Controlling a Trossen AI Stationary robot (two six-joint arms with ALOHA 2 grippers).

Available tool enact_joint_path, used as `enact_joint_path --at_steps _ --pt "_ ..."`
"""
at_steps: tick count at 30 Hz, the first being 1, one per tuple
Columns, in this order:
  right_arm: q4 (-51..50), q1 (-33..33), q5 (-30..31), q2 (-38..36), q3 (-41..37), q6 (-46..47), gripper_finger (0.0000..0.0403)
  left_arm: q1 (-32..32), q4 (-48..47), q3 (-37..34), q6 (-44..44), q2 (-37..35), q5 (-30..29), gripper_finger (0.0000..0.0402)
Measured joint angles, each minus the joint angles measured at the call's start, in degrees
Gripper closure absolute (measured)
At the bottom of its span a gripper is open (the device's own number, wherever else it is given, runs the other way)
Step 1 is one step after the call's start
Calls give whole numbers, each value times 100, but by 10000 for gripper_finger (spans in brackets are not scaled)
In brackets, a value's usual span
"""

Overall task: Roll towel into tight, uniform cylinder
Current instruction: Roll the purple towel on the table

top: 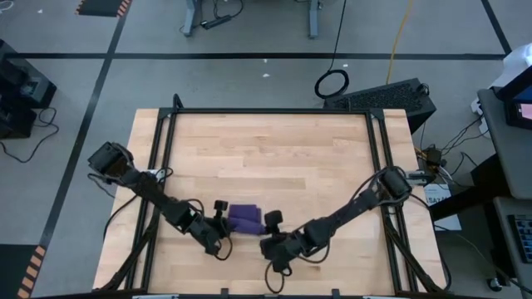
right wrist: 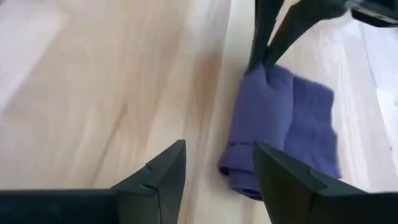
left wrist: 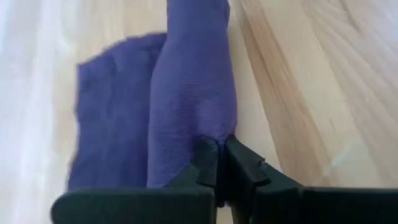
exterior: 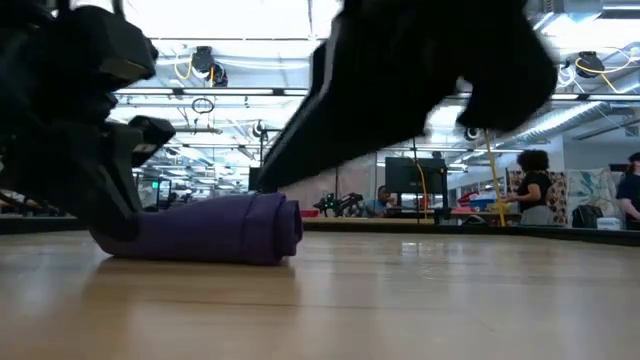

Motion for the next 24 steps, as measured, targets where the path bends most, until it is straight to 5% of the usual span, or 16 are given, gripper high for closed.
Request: enact_joint_path --at_steps 11,24 --pt "195 -58 877 365 -3 -211 233 400 -57 11 -310 -7 626 388" --pt "195 -336 571 454 2 -574 225 551 -60 15 -258 -9 781 389"
